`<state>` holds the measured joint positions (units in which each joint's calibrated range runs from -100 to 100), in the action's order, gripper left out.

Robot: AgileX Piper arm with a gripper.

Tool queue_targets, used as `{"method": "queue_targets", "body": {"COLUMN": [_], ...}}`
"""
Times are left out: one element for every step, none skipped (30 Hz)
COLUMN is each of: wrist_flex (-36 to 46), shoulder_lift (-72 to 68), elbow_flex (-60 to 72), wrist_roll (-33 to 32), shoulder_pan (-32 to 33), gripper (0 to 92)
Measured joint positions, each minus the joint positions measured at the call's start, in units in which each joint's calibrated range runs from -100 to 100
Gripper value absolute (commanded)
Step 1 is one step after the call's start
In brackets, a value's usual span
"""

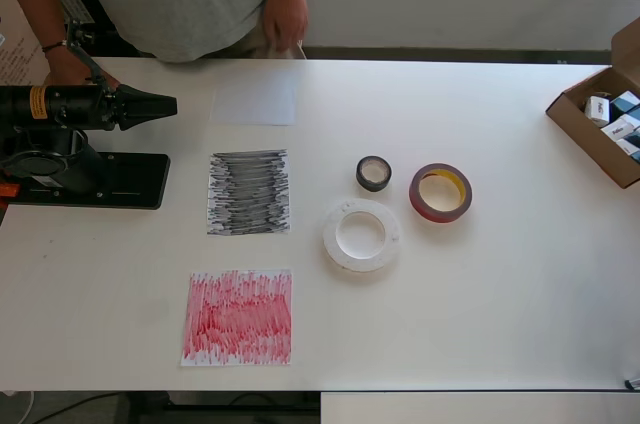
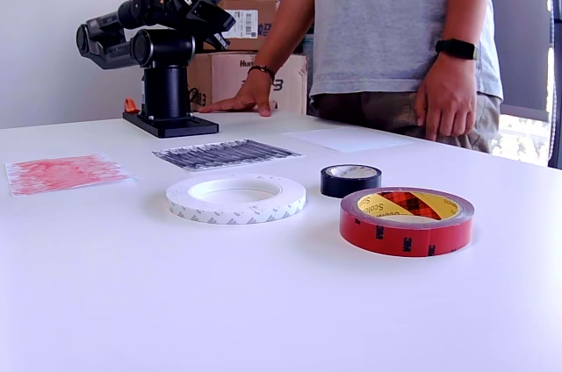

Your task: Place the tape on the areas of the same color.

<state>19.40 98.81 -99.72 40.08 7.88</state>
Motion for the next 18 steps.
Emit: {"method": "queue_targets", "body": {"wrist_flex": [0.0, 0.0, 0.0, 0.0, 0.0, 0.0, 0.0, 0.1, 0.8, 1.2, 1.3, 1.3, 1.3, 1.5, 1.6, 1.6, 1.6, 1.6], "shoulder_lift": [0.0, 0.0, 0.0, 0.0, 0.0, 0.0, 0.0, 0.0, 0.0, 0.0, 0.0, 0.0, 0.0, 0.0, 0.0, -0.1, -0.4, -1.0], "elbow_flex": [0.0, 0.0, 0.0, 0.0, 0.0, 0.0, 0.0, 0.0, 0.0, 0.0, 0.0, 0.0, 0.0, 0.3, 0.9, 1.5, 2.2, 3.1], "wrist_roll": [0.0, 0.0, 0.0, 0.0, 0.0, 0.0, 0.0, 0.0, 0.0, 0.0, 0.0, 0.0, 0.0, 0.0, 0.0, 0.0, 0.0, 0.0], "shoulder_pan": [0.0, 0.0, 0.0, 0.0, 0.0, 0.0, 0.0, 0.0, 0.0, 0.0, 0.0, 0.0, 0.0, 0.0, 0.0, 0.0, 0.0, 0.0], "gripper": [0.2, 0.2, 0.2, 0.2, 0.2, 0.2, 0.2, 0.2, 0.2, 0.2, 0.2, 0.3, 0.4, 0.5, 0.5, 0.5, 0.6, 0.6]}}
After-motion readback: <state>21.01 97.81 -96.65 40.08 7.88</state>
